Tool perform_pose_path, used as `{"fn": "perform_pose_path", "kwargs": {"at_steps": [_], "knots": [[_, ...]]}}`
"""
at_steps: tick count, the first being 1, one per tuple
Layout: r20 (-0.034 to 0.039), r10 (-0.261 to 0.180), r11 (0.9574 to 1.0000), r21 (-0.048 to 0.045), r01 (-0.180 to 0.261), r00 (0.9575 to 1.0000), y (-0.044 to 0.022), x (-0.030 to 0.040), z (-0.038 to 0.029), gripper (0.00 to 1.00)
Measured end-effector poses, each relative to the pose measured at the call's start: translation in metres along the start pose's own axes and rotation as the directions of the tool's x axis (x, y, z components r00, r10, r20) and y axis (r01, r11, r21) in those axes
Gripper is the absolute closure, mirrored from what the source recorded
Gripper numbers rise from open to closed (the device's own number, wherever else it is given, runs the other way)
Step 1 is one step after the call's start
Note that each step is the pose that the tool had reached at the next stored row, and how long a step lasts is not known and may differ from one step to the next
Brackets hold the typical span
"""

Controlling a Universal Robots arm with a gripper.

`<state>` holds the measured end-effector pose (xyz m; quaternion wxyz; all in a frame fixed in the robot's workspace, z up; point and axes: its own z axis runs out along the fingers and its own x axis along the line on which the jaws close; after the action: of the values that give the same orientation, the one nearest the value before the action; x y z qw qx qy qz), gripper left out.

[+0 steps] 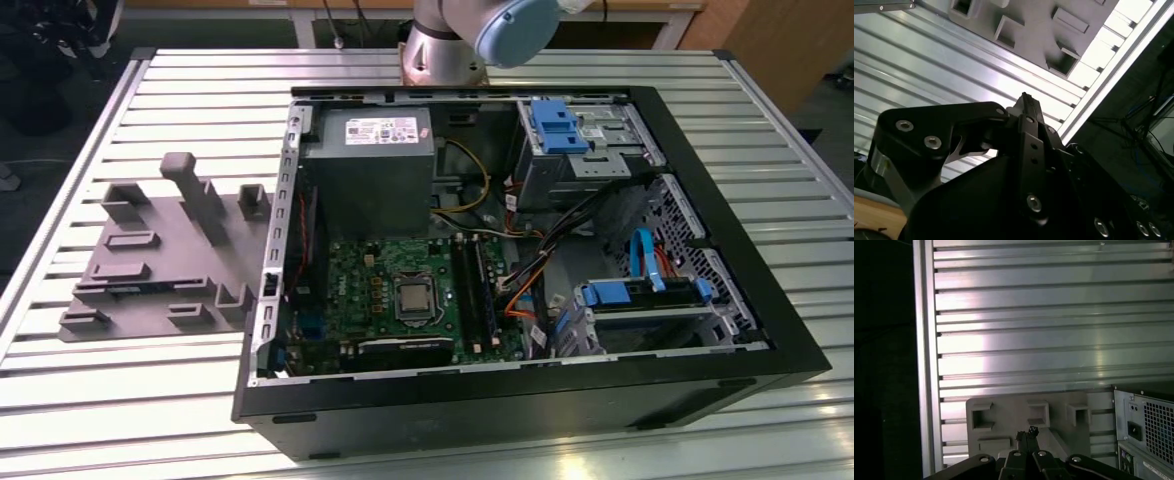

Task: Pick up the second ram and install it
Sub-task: 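Reach for the second ram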

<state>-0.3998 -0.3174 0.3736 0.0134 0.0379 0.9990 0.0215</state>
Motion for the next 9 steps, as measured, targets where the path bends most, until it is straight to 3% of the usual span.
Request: {"fn": "perform_pose_path", "kwargs": {"at_steps": [9], "knots": [[-0.0015, 0.000, 1.0000, 0.0004, 0.000, 1.0000, -0.0016, -0.0002, 0.0000, 0.89]]}}
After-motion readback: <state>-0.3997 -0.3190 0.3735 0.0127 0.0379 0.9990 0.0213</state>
